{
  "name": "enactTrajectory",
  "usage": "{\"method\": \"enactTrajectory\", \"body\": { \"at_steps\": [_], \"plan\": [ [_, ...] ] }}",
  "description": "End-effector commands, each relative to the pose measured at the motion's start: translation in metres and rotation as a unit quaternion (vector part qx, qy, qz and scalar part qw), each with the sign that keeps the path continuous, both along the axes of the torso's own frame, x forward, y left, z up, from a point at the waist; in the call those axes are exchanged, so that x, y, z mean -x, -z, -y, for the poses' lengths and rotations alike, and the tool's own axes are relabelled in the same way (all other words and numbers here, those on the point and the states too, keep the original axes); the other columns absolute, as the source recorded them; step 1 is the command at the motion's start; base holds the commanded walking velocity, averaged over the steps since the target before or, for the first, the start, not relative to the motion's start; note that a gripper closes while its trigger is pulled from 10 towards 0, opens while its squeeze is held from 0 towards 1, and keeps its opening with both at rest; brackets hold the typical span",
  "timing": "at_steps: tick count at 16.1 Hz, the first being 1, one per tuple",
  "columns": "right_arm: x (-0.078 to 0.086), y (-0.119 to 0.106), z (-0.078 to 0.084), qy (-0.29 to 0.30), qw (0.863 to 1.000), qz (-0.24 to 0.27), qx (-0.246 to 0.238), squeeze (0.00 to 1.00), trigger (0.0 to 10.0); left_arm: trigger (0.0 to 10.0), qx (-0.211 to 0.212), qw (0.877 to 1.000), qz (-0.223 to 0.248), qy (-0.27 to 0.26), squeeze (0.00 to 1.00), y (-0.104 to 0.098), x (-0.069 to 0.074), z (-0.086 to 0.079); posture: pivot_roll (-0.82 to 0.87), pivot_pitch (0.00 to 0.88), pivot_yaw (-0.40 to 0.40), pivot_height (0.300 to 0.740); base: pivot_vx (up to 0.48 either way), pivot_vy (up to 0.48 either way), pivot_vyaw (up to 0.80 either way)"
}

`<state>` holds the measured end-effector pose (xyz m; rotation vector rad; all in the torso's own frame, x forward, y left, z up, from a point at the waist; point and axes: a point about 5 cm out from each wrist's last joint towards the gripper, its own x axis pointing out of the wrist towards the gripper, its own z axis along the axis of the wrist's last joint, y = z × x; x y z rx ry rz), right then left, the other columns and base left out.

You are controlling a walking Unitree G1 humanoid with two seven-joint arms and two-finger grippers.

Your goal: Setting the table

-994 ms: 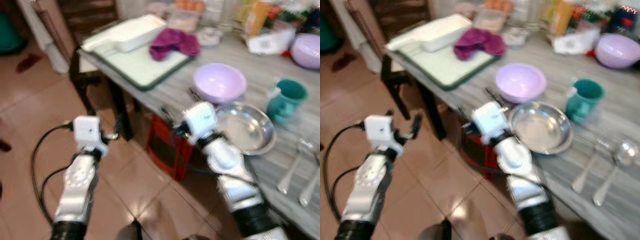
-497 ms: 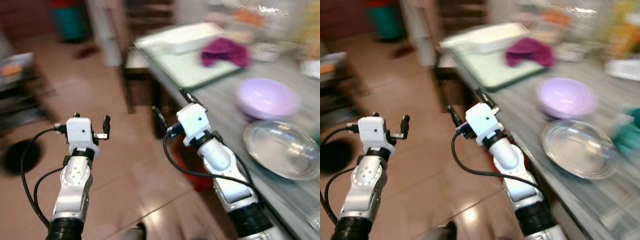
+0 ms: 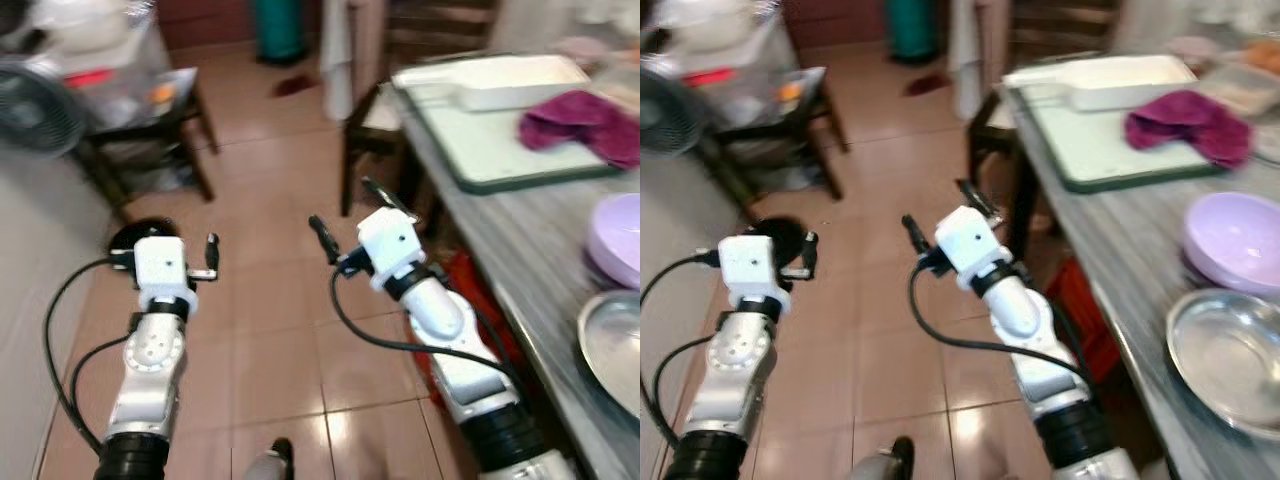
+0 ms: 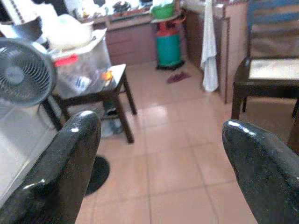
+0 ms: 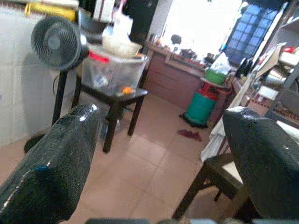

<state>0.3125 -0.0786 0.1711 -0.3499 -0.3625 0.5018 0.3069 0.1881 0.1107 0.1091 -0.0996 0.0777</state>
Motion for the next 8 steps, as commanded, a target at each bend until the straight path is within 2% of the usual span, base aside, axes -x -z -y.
{"method": "enactTrajectory", "body": {
  "at_steps": [1,2,3,4,6,8],
  "plan": [
    [-0.001,0.0,-0.002,0.0,1.0,0.003,-0.008,0.0,10.0,10.0,-0.012,1.0,-0.012,-0.008,0.0,0.005,0.001,-0.006,-0.09,0.147,0.029,0.74,0.0,0.0,0.8],
    [-0.002,0.003,0.0,0.012,1.0,-0.002,-0.007,0.0,10.0,10.0,-0.012,1.0,-0.021,-0.008,0.0,0.009,0.001,-0.007,-0.09,0.147,0.029,0.74,0.0,0.0,0.56],
    [-0.005,0.007,0.002,0.022,0.999,-0.018,-0.014,0.0,10.0,10.0,-0.007,1.0,-0.029,-0.003,0.0,0.012,0.001,-0.007,-0.08,0.143,0.027,0.74,0.0,0.0,0.0],
    [-0.01,0.023,0.008,0.045,0.996,-0.068,-0.027,0.0,10.0,10.0,-0.001,0.999,-0.048,0.006,0.0,0.021,0.001,-0.007,-0.08,0.143,0.027,0.74,0.0,0.0,0.0],
    [-0.017,0.053,0.023,0.094,0.985,-0.136,-0.041,0.0,10.0,10.0,0.023,0.995,-0.094,0.021,0.0,0.041,0.002,-0.007,-0.07,0.136,0.025,0.74,0.0,0.0,0.0],
    [-0.02,0.076,0.035,0.13,0.974,-0.182,-0.027,0.0,10.0,10.0,0.03,0.99,-0.133,0.028,0.0,0.057,0.003,-0.007,-0.07,0.126,0.021,0.74,0.0,0.0,0.0]
  ]
}}
